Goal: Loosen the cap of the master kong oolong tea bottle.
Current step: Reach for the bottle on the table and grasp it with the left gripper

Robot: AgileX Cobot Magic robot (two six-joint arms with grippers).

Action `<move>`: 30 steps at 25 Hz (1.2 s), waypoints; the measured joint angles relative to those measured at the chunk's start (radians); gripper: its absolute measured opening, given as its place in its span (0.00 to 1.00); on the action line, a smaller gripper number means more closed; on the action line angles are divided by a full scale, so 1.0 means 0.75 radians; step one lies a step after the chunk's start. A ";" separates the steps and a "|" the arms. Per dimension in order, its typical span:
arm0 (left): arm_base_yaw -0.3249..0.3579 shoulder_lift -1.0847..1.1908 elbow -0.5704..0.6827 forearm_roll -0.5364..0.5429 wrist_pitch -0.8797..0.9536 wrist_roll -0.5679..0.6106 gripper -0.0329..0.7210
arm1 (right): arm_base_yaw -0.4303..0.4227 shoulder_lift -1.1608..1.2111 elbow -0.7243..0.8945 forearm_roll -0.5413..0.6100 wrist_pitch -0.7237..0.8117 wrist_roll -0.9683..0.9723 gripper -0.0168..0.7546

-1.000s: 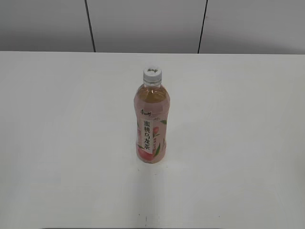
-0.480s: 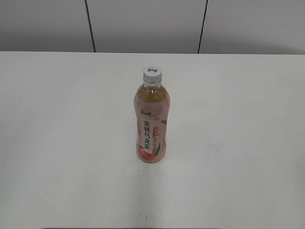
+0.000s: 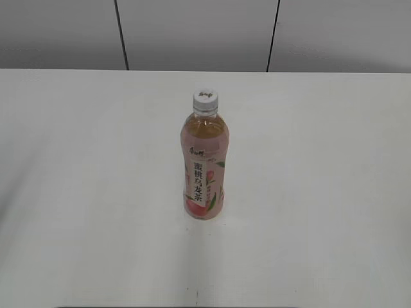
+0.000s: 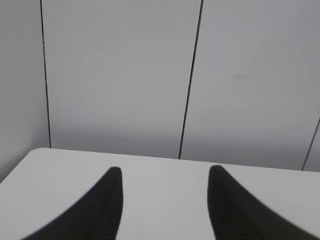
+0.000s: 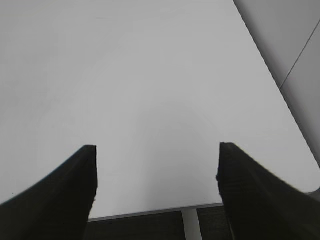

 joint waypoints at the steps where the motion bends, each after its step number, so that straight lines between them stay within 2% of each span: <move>1: -0.004 0.046 0.020 0.002 -0.065 0.000 0.50 | 0.000 0.000 0.000 0.000 0.000 0.000 0.75; 5: -0.055 0.254 0.050 0.066 -0.268 -0.011 0.50 | 0.000 0.000 0.000 0.000 0.000 0.000 0.75; 11: -0.259 0.705 0.050 0.359 -0.603 -0.122 0.51 | 0.000 0.000 0.000 0.000 0.000 0.000 0.75; 15: -0.368 0.983 0.050 0.478 -0.824 -0.204 0.57 | 0.000 0.000 0.000 0.000 0.000 0.000 0.75; 18: -0.388 1.151 0.050 0.646 -0.977 -0.301 0.66 | 0.000 0.000 0.000 0.000 0.000 0.000 0.75; 22: -0.393 1.327 0.050 0.926 -1.245 -0.350 0.70 | 0.000 0.000 0.000 0.000 0.000 0.000 0.75; 26: -0.394 1.520 0.036 1.036 -1.383 -0.358 0.72 | 0.000 0.000 0.000 0.000 0.000 0.000 0.75; 30: -0.394 1.709 -0.017 1.093 -1.428 -0.361 0.81 | 0.000 0.000 0.000 0.000 0.000 0.000 0.75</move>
